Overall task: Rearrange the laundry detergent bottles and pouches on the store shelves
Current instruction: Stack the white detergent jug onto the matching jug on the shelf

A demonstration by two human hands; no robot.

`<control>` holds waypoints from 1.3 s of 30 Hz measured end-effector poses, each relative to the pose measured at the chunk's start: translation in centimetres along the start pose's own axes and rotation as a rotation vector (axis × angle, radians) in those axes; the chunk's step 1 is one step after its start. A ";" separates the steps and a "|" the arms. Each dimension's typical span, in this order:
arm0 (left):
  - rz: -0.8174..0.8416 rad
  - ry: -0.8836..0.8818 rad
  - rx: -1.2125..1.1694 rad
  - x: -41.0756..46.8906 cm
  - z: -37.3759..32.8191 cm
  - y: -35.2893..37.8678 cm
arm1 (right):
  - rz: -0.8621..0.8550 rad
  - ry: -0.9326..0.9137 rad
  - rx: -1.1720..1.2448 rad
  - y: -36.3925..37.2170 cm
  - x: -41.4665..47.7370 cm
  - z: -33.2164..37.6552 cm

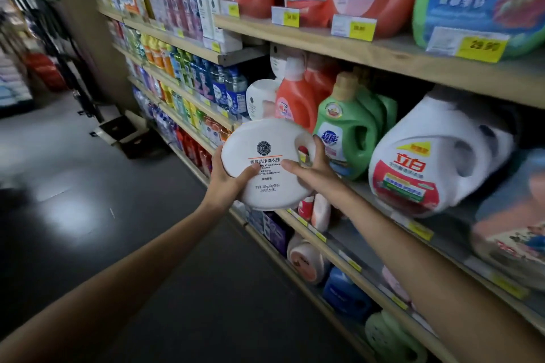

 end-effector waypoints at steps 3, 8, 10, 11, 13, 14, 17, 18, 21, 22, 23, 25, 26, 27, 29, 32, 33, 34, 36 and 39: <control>-0.048 -0.015 -0.002 4.8 1.2 -2.3 | 0.062 -0.007 0.002 2.9 5.8 0.6; -0.075 -0.012 -0.007 12.2 3.0 -5.9 | 0.110 0.022 -0.007 7.2 13.5 1.2; -0.058 -0.012 -0.015 15.5 3.8 -7.0 | 0.085 0.002 0.013 8.7 16.4 1.5; -0.049 -0.009 -0.016 17.2 4.3 -7.4 | 0.070 -0.003 0.030 9.4 17.9 1.6; -0.019 0.002 -0.021 20.7 5.2 -8.3 | 0.018 -0.013 0.045 10.6 20.8 1.7; 0.002 0.002 -0.026 22.5 5.6 -8.7 | -0.013 -0.020 0.043 11.2 22.2 1.7; 0.078 0.022 -0.014 27.5 6.8 -9.9 | -0.113 -0.028 0.013 12.6 25.6 1.8; 0.102 0.036 -0.007 29.0 6.9 -10.2 | -0.148 -0.029 0.005 13.1 26.6 2.0; 0.214 0.049 -0.013 33.9 7.0 -11.2 | -0.254 -0.036 0.009 14.5 29.3 2.7; 0.258 0.053 -0.010 35.4 6.9 -11.3 | -0.299 -0.040 0.008 14.8 30.0 2.8; 0.301 0.065 -0.005 37.0 6.7 -11.2 | -0.349 -0.039 0.014 15.0 30.7 2.8; 0.384 0.074 -0.001 39.7 6.4 -10.6 | -0.441 -0.002 0.053 15.0 31.7 2.7; 0.421 0.074 -0.001 41.0 6.2 -10.2 | -0.482 0.017 0.080 15.0 32.1 2.8; 0.455 0.075 0.002 42.2 6.1 -9.6 | -0.517 0.022 0.106 14.9 32.4 2.8; 0.518 0.064 0.002 44.2 6.2 -8.4 | -0.572 0.002 0.145 14.5 33.2 2.9; 0.574 0.023 -0.009 46.8 6.7 -6.7 | -0.653 -0.054 0.141 13.8 34.7 2.8; 0.580 0.021 -0.012 47.5 6.7 -6.3 | -0.678 -0.083 0.119 13.6 35.2 2.8; 0.587 0.024 -0.020 48.3 6.7 -5.8 | -0.700 -0.110 0.104 13.3 35.8 2.9; 0.612 0.033 -0.049 49.5 6.8 -5.0 | -0.753 -0.136 0.099 13.0 36.7 3.0; 0.641 0.077 -0.090 51.2 6.4 -4.1 | -0.830 -0.140 0.107 13.1 37.8 3.0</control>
Point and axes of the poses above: each hand's wrist, its own x-axis towards the middle knuckle, its own y-axis out of the palm, z = x × y, the point moved 3 cm from there along x, towards the middle knuckle, and after that the axes turned 1 degree about y, right-handed, at the moved point
